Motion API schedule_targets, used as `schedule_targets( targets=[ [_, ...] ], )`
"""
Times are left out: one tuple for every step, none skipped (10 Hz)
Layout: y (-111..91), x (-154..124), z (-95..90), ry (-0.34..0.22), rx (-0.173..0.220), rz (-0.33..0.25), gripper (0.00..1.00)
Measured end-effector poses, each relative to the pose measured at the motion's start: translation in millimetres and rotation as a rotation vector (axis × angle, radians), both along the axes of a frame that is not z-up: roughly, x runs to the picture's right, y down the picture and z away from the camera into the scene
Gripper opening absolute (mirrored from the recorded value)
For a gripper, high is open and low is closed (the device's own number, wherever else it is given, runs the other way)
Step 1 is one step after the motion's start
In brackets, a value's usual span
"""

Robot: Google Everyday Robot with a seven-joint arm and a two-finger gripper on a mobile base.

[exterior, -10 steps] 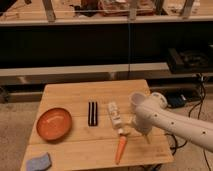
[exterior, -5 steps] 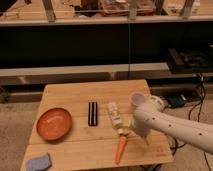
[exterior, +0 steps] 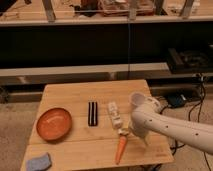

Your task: Place the pepper in the ceramic bowl

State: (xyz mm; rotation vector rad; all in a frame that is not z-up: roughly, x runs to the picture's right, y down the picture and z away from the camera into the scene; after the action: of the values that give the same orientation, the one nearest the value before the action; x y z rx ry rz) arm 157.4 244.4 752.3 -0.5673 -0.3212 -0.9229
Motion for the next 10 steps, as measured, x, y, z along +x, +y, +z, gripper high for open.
schedule_targets(
  targets=[
    [1.1, -0.5, 0.8, -0.002, -0.001, -0.004, 0.8],
    [0.2, -0.5, -0.2, -0.002, 0.001, -0.008, 0.8],
    [0.4, -2.7, -2.5, -0.011, 0.001, -0.028, 0.8],
    [2.6, -12.8, -6.0, -0.034, -0.008, -0.078, 0.8],
    [5.2, -26.4, -8.4, -0.063, -0.018, -0.132, 0.8],
    [7.5, -38.3, -10.2, -0.091, -0.029, -0.183, 0.8],
    [8.9, -42.1, -10.1, -0.111, -0.038, -0.216, 0.8],
    [10.7, -45.3, -10.4, -0.141, -0.057, -0.238, 0.8],
    [13.4, -45.3, -10.5, -0.177, -0.092, -0.242, 0.8],
    [13.8, -48.0, -10.8, -0.214, -0.117, -0.246, 0.8]
  ],
)
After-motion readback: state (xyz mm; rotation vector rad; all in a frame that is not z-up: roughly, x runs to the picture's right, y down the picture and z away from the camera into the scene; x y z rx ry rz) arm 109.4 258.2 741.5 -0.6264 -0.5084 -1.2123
